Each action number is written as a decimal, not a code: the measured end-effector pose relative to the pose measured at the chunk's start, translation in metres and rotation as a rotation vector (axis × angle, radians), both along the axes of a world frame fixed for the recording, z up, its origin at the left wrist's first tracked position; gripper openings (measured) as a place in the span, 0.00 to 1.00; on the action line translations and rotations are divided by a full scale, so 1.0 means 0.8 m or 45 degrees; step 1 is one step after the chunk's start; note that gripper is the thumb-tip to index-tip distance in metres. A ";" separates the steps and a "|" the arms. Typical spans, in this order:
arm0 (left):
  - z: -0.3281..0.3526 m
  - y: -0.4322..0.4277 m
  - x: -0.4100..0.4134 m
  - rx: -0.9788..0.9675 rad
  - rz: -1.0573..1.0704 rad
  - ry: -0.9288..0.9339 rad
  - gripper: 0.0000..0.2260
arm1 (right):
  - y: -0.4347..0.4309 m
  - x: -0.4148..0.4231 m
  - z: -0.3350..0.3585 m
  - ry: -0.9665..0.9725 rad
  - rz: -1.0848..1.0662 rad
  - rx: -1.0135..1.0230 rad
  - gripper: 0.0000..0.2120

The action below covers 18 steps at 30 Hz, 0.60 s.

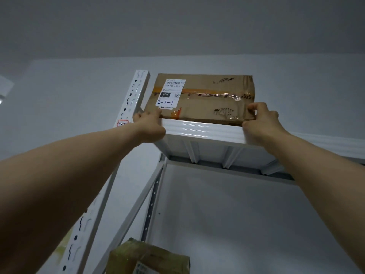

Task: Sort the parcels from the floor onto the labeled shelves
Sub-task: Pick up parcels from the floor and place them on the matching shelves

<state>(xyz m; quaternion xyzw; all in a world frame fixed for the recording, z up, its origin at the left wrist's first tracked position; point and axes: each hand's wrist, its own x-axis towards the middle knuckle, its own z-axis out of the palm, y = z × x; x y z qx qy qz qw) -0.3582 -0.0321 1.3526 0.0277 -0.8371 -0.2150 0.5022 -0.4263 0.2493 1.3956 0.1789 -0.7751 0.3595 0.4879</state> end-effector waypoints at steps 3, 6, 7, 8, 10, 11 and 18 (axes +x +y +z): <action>-0.003 0.000 -0.002 -0.008 0.069 -0.014 0.32 | -0.001 -0.010 -0.002 0.057 -0.070 0.024 0.20; -0.006 0.003 -0.004 -0.033 0.084 -0.013 0.31 | -0.001 -0.016 -0.004 0.076 -0.109 0.053 0.17; -0.006 0.004 -0.004 -0.040 0.085 -0.015 0.30 | 0.000 -0.017 -0.005 0.080 -0.123 0.074 0.16; -0.007 0.005 -0.004 -0.047 0.085 -0.017 0.29 | 0.000 -0.019 -0.005 0.087 -0.139 0.096 0.16; -0.009 0.007 -0.004 -0.052 0.076 -0.015 0.29 | -0.001 -0.019 -0.008 0.103 -0.166 0.130 0.16; -0.010 0.008 -0.003 -0.051 0.072 -0.013 0.29 | -0.002 -0.018 -0.010 0.105 -0.182 0.142 0.17; -0.018 0.024 0.011 -0.086 0.008 -0.028 0.29 | -0.023 0.007 -0.044 0.095 -0.256 0.198 0.18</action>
